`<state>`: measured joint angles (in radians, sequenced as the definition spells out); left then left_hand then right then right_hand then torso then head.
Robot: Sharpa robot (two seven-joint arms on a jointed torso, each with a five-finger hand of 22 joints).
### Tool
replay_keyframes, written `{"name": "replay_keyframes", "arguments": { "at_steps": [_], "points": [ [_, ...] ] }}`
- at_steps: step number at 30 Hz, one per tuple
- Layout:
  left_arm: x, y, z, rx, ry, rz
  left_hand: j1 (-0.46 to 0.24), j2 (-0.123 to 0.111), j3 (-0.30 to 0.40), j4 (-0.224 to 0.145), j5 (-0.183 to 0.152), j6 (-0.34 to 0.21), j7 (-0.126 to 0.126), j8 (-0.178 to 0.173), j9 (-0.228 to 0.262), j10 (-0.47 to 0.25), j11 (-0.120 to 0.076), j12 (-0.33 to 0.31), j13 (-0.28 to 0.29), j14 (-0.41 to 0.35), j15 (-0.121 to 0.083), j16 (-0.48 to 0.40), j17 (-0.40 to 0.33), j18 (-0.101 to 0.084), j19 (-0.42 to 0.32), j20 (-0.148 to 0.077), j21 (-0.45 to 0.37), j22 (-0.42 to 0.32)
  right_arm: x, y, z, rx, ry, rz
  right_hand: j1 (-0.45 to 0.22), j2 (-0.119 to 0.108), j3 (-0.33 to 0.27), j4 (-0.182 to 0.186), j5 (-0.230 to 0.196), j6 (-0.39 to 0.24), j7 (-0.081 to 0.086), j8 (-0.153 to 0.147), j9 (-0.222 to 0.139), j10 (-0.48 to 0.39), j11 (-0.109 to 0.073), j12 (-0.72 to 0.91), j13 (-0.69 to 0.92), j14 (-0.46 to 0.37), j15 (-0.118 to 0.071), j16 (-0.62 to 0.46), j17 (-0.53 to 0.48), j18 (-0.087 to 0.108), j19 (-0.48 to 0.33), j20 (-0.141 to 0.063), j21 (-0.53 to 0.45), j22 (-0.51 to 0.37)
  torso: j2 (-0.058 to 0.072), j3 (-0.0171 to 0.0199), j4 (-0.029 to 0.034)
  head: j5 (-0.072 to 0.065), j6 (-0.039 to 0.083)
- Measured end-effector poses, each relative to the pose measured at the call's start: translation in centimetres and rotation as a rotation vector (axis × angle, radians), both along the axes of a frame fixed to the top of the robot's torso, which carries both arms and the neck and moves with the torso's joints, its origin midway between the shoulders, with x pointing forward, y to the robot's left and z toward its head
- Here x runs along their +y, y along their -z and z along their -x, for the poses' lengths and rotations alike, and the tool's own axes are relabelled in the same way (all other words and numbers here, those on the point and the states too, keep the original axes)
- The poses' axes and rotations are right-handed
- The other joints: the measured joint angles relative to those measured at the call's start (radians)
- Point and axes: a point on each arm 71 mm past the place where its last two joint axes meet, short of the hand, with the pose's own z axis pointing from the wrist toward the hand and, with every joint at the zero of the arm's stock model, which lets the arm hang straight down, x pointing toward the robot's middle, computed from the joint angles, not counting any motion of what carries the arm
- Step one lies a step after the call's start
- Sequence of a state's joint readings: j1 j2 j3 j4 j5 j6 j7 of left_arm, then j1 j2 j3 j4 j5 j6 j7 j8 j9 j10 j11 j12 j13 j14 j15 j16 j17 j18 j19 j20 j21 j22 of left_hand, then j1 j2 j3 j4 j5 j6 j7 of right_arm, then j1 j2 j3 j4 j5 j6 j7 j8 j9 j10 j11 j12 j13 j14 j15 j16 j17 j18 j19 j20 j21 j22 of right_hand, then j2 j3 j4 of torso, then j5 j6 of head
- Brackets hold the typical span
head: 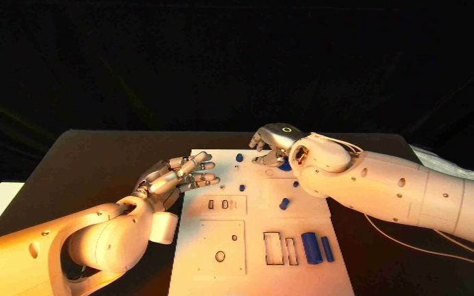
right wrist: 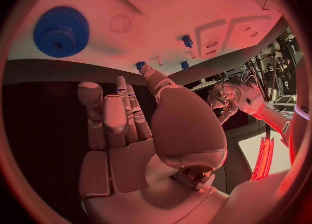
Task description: Assemble the parts on the task board
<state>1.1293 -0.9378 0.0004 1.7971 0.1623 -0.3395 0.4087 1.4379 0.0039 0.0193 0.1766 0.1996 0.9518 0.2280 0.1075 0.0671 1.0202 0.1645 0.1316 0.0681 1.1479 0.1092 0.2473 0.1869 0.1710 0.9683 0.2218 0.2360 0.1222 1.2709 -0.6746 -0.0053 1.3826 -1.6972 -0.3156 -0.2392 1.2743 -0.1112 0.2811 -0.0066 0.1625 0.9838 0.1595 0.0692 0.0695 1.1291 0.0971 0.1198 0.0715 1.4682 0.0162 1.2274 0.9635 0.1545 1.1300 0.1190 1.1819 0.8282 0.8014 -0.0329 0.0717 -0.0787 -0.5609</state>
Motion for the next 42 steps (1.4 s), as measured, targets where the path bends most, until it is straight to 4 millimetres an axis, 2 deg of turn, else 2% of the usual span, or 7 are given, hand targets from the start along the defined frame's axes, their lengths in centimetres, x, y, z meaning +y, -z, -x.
{"name": "replay_keyframes", "arguments": {
  "at_steps": [4,8,10,12,14,18,42],
  "points": [
    [0.2,0.0,0.0,0.0,-0.005,-0.002,0.0,0.0,0.0,0.0,0.0,0.0,0.0,0.0,0.0,0.0,0.0,0.0,0.0,0.0,0.0,0.0,0.001,0.0,0.0,0.0,0.0,0.0,-2.7,-1.0,1.0,0.005,0.03,-0.025,-0.003,-0.007,-0.017,0.017,0.006,0.009,-0.005,0.0,0.0,0.113,-0.017,0.058,0.023,-0.002,-0.017,0.042,0.06,0.0,0.04,-0.012,0.036,0.054,-0.002,0.0006,-0.0042,-0.002,0.0],
    [0.4,0.0,0.0,0.0,-0.007,-0.004,0.0,0.0,0.0,0.0,0.0,0.0,0.0,0.0,0.0,0.0,0.0,0.0,0.0,0.0,0.0,0.0,0.001,0.0,0.0,0.0,0.0,0.0,-5.6,-1.5,1.4,0.042,0.095,-0.055,0.004,-0.046,-0.073,0.024,0.046,-0.039,-0.017,-0.006,-0.005,0.277,-0.049,0.172,0.098,-0.003,-0.038,0.118,0.178,-0.034,0.139,-0.03,0.127,0.209,-0.004,0.0006,-0.0097,-0.006,0.0],
    [0.4,0.0,0.0,0.0,-0.008,-0.004,0.0,0.0,0.0,0.0,0.0,0.0,0.0,0.0,0.0,0.0,0.0,0.0,0.0,0.0,0.0,0.0,0.001,0.0,0.0,0.0,0.0,0.0,-6.7,-1.5,1.5,0.07,0.129,-0.068,0.008,-0.05,-0.122,0.038,0.058,-0.062,-0.02,-0.006,-0.004,0.316,-0.055,0.3,0.223,-0.002,-0.042,0.168,0.26,-0.055,0.18,-0.038,0.169,0.28,-0.005,0.0012,-0.0127,-0.008,0.0],
    [0.5,0.0,0.0,0.0,-0.008,-0.004,0.0,0.0,0.0,0.0,0.0,0.0,0.0,0.0,0.0,0.0,0.0,0.0,0.0,0.0,0.0,0.0,0.001,0.0,0.0,0.0,0.0,0.0,-7.5,-1.4,1.5,0.094,0.156,-0.076,0.042,-0.016,-0.222,0.089,0.066,-0.076,-0.011,-0.004,-0.001,0.248,-0.05,0.584,0.544,-0.002,-0.042,0.213,0.324,-0.056,0.196,-0.046,0.203,0.331,-0.005,0.0018,-0.0149,-0.008,0.001],
    [0.5,0.0,0.0,0.0,-0.008,-0.004,0.0,0.0,0.0,0.0,0.0,0.0,0.0,0.0,0.0,0.0,0.0,0.0,0.0,0.0,0.0,0.0,0.001,0.0,0.0,0.0,0.0,0.0,-8.3,-1.3,1.4,0.119,0.185,-0.082,0.079,-0.01,-0.284,0.123,0.066,-0.077,-0.01,0.0,0.001,0.238,-0.046,0.822,0.797,-0.002,-0.041,0.243,0.343,-0.071,0.211,-0.037,0.225,0.368,-0.005,0.0024,-0.0171,-0.009,0.001],
    [0.5,0.0,-0.1,0.0,-0.008,-0.004,0.0,0.0,0.0,0.0,0.0,0.0,0.0,0.0,0.0,0.0,0.0,0.0,0.0,0.0,0.0,0.0,0.001,0.0,0.0,0.0,0.0,0.0,-9.1,-1.0,1.2,0.156,0.223,-0.088,0.105,0.007,-0.324,0.161,0.07,-0.077,-0.009,0.0,0.001,0.249,-0.035,1.016,1.017,-0.002,-0.03,0.265,0.345,-0.07,0.224,-0.024,0.243,0.404,-0.005,0.0032,-0.0181,-0.013,0.003],
    [0.3,0.0,-0.2,0.001,-0.004,-0.003,0.0,0.0,0.0,0.0,0.0,0.0,0.0,0.0,0.0,0.0,0.0,0.0,0.0,0.0,0.0,0.0,0.001,0.0,0.0,0.0,0.0,-0.001,-8.0,0.6,-0.9,0.257,0.267,-0.085,0.153,0.047,-0.335,0.178,0.08,-0.027,-0.011,0.023,0.004,0.293,-0.025,1.194,1.229,-0.002,-0.03,0.289,0.344,-0.07,0.24,-0.019,0.267,0.453,-0.005,0.0024,-0.0151,-0.014,-0.003]
  ]
}}
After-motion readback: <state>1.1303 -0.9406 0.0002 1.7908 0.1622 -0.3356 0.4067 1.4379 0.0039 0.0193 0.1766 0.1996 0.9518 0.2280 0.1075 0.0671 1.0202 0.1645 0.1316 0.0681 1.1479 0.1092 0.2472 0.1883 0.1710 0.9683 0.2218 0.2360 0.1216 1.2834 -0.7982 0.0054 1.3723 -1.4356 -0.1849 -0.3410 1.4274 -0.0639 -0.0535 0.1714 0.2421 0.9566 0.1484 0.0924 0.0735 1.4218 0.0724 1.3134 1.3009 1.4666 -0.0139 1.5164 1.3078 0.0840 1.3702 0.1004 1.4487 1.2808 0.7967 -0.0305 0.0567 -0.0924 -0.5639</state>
